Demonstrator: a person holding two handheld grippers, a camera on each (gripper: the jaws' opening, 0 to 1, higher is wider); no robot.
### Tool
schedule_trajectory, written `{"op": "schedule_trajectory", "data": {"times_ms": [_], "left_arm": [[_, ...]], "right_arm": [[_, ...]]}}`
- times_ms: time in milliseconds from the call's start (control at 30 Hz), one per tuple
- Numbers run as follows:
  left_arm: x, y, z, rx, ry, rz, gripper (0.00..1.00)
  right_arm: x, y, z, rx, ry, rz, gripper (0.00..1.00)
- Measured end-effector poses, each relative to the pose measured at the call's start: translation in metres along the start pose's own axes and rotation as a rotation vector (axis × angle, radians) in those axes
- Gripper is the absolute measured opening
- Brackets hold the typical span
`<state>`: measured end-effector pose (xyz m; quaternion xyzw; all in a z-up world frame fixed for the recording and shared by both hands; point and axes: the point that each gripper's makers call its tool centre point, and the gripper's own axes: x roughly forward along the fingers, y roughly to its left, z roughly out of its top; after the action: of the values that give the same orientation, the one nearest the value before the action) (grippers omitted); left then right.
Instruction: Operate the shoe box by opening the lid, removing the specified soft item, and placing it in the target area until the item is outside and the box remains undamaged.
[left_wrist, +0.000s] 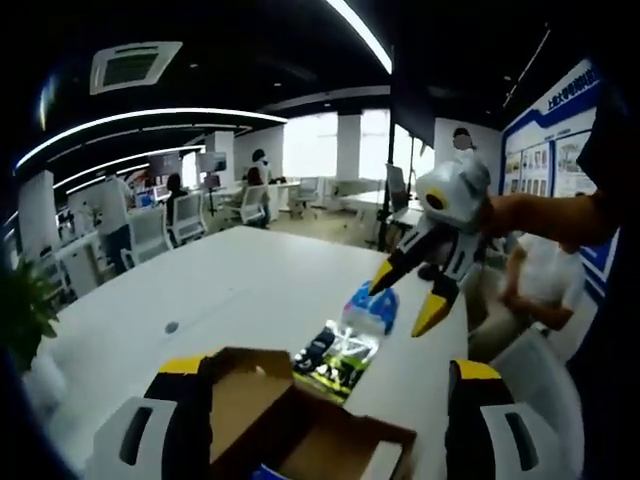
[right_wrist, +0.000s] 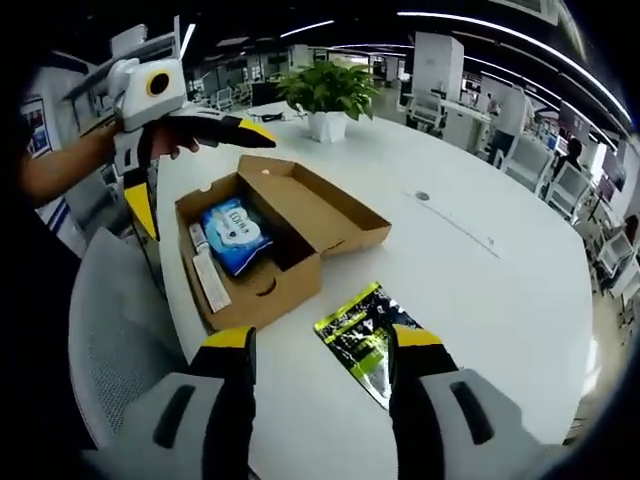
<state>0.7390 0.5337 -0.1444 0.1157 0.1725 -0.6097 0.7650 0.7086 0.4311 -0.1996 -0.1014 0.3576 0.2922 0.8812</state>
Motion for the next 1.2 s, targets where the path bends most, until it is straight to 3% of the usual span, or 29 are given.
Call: {"op": "schedule_trajectory", "data": {"times_ms": [267, 600, 1200], "left_arm": [[-0.022, 0.008, -0.010, -0.008, 0.002, 0.035, 1.00], [-0.048, 0.024, -0.025, -0.025, 0.000, 0.092, 1.00], [-0.091, 0.046, -0.052, -0.028, -0.014, 0.154, 1.00]], "right_arm": [[0.022, 0.025, 0.014, -0.009, -0.010, 0.048, 0.47], [0.050, 0.040, 0.025, -0.001, -0.024, 0.080, 0.41], [0.112, 0.074, 0.035, 0.006, 0.013, 0.160, 0.29]]}}
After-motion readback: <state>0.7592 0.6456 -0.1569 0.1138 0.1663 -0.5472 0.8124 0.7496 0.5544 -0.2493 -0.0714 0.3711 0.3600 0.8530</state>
